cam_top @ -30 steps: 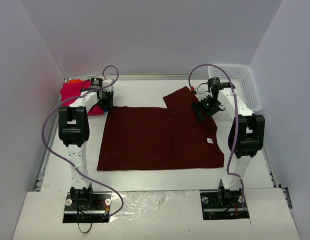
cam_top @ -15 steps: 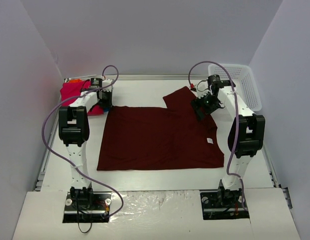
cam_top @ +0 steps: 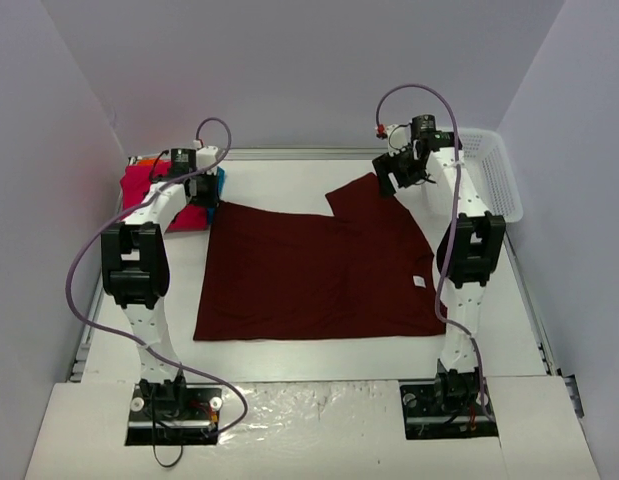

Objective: Fold and stack the t-shirts
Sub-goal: Grap the side of the flattened tshirt furthest away from the robot with both arms

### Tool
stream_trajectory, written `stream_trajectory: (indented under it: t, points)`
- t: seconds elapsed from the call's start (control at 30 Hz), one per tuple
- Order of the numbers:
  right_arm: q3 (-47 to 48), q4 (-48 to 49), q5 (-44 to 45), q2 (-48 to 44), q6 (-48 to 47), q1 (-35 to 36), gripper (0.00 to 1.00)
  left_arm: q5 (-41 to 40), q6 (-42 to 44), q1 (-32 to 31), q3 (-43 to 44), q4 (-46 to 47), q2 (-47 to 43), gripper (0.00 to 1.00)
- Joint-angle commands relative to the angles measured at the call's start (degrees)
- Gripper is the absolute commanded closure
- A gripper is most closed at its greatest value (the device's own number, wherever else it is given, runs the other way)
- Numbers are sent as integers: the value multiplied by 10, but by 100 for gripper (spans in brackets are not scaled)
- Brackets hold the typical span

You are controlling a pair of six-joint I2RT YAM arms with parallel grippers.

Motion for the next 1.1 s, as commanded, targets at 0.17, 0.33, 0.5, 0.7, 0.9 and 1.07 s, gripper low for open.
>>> stream_trajectory:
  t: [0.17,0.33,0.5,0.7,0.9,1.07]
  points:
    - [139,25,-36,114,64,-4,30,-8,28,2,-26,26,-57,98]
    - [164,53,-36,153,81,-3,31,-7,30,1,-45,35,-62,98]
    - [166,108,-43,183,107,-3,30,-6,36,2,-46,32,-60,98]
    - [181,171,-52,212,149,-3,30,-4,31,0,-54,35,-75,98]
    - [186,224,-40,235,178,-4,26,4,30,-2,-54,32,-87,98]
    - [192,250,-40,256,199,-5,24,9,31,-1,-59,31,-92,98]
